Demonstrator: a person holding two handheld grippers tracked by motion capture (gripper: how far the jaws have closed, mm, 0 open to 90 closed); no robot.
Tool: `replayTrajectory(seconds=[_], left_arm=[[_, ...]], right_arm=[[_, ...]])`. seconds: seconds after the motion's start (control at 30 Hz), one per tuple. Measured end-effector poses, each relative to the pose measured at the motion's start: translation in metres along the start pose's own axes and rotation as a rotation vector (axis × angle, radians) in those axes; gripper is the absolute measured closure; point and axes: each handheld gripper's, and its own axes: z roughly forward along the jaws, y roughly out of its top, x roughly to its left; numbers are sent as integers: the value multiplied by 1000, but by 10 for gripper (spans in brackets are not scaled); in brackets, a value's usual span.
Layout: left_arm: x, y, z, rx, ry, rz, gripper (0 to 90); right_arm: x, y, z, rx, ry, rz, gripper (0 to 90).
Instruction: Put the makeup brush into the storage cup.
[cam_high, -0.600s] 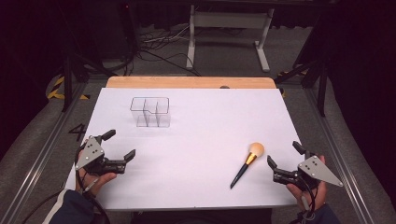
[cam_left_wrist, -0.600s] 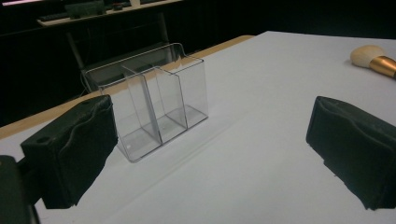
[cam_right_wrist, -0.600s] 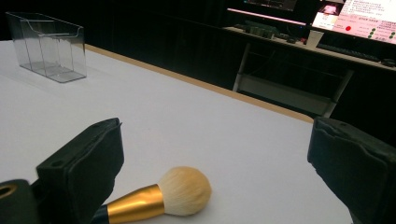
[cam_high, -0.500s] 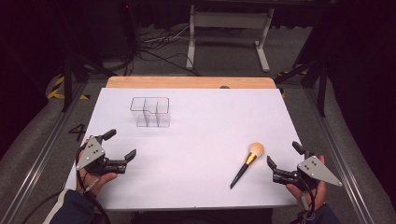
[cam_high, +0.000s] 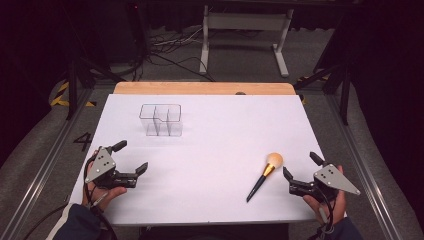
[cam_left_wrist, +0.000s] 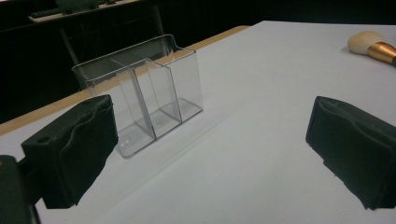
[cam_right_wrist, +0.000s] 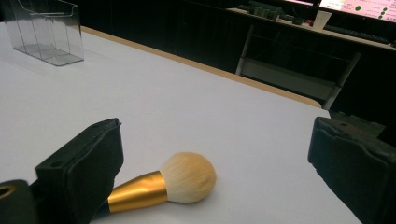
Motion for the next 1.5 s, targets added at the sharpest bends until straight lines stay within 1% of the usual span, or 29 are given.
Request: replayTrajectory(seconds=[0.03, 0.1, 0.17, 0.33, 0.53, 0.73, 0.8, 0.83, 0.9, 0.93, 1.0, 1.1, 1.13, 1.17, 1.2, 1.23, 1.27, 1.3, 1.37, 1.4, 1.43, 1.47, 1.5], left_arm=[[0, 0, 1, 0, 1, -5, 30], [0, 0, 1, 10, -1, 4, 30], [-1, 0, 1, 10, -1, 4, 32], [-1, -1, 2, 14, -4, -2, 32], [-1, -1, 3, 20, -9, 2, 33], [-1, -1, 3, 29, -14, -1, 34], [-1, -1, 3, 30, -15, 1, 34], [-2, -1, 4, 27, -14, 0, 34], [-2, -1, 4, 27, -14, 0, 34], [-2, -1, 4, 27, -14, 2, 34], [-2, -1, 4, 31, -17, 6, 34], [-3, -1, 4, 35, -21, 0, 36], [-3, -1, 5, 35, -21, -5, 37], [-3, -1, 5, 35, -20, -6, 37], [-4, -1, 5, 35, -23, -9, 38], [-4, -1, 6, 36, -24, -7, 41], [-4, -1, 6, 41, -28, -3, 42], [-5, -1, 7, 39, -29, -9, 43], [-6, -1, 7, 42, -30, -14, 48], [-7, 0, 8, 42, -31, -10, 50], [-8, 0, 8, 42, -37, -10, 50], [-9, 0, 9, 41, -42, -11, 51], [-10, 1, 9, 45, -46, -10, 52]], right_arm=[[0, 0, 0, 0, 1, 0, 39], [0, 0, 0, 2, 4, 3, 38], [0, 0, 0, 1, 5, 1, 38], [0, 0, 3, 24, 15, -3, 38], [-2, 0, 2, 25, 20, 2, 37], [-1, -1, 5, 50, 29, -5, 37], [-1, -1, 6, 61, 49, -5, 37], [0, -1, 7, 77, 68, -11, 39], [1, 0, 8, 110, 112, -42, 53], [1, 1, 9, 123, 127, -47, 55], [1, 3, 9, 141, 161, -29, 64], [1, 3, 11, 173, 163, -25, 66], [1, 4, 12, 199, 164, -18, 64], [0, 4, 13, 218, 172, -5, 57], [-1, 6, 13, 243, 183, 28, 51], [-2, 9, 15, 287, 181, 72, 53], [-2, 12, 17, 329, 173, 107, 61], [-3, 16, 17, 357, 167, 132, 65], [-3, 25, 20, 433, 150, 187, 76], [-3, 27, 22, 458, 151, 216, 74], [-4, 30, 25, 494, 175, 271, 80], [-4, 33, 30, 538, 187, 297, 85], [-3, 35, 35, 587, 192, 307, 86]])
